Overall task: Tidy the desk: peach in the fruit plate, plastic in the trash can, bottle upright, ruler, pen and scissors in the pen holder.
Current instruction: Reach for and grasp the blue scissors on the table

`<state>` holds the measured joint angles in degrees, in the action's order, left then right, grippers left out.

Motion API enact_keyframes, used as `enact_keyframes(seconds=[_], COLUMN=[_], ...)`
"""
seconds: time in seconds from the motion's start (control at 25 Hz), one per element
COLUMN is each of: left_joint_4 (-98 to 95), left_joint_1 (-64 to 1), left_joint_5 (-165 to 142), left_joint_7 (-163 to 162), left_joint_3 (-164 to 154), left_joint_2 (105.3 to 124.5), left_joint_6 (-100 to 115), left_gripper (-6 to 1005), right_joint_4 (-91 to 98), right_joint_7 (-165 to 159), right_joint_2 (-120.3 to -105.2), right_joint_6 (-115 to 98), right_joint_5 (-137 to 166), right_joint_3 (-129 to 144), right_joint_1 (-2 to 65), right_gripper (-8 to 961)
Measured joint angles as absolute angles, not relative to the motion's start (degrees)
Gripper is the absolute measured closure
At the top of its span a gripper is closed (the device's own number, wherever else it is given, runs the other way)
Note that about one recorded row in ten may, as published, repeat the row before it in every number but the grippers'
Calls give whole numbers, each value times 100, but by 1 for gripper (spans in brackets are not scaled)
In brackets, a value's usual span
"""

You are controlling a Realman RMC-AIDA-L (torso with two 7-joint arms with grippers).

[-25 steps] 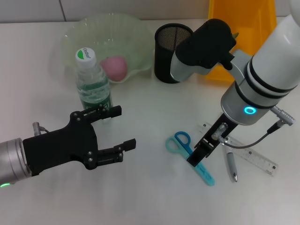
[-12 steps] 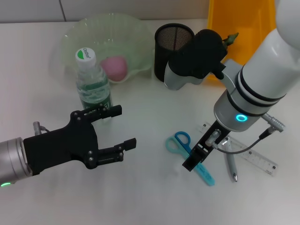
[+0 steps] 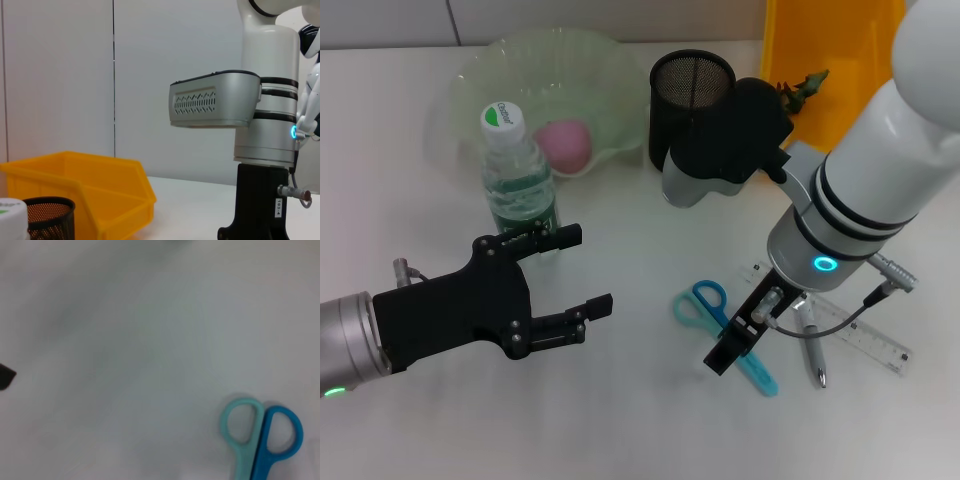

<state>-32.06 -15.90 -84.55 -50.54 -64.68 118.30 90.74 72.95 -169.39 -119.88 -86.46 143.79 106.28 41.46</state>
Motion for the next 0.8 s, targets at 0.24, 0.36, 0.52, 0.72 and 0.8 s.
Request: enact_keyframes(seconds=[0.24,0.36,0.52,0.72,0.8], left_joint_4=[-3208,-3208,-3208,-3208,-3208], left_joint_1=[-1591,-1583,-1579,-1576,-1574], left_joint_5=[-8454,-8453,-8455,-8455,-8455], left_joint_7=[-5052,-5047,-5048,-5051,-5052], left_joint_3=[-6469,-6468,-6468,-6468,-6468], left_joint_2=[11830,11829,11825,11822,11821], left_joint_6=[9069,9069,9069,9070,9070], left_gripper=[197,197,197,197,197], right_joint_4=[7234,7156,7128,7015,6992], right_joint_7=[-16939,-16939,-16939,-16938,-16939], right_joint_2=[-11988,-11988,-11988,-11988,-11988], right_joint_6=[-8627,-8597,-8536,-8473,-8455], right_joint_5=[14378,14378,14378,14324,14309], right_joint_3=[10624,10619,10632,10632,10631], right_joint_1=[4138,4142,4138,4151,4156], right_gripper=[195,282,416,438,447])
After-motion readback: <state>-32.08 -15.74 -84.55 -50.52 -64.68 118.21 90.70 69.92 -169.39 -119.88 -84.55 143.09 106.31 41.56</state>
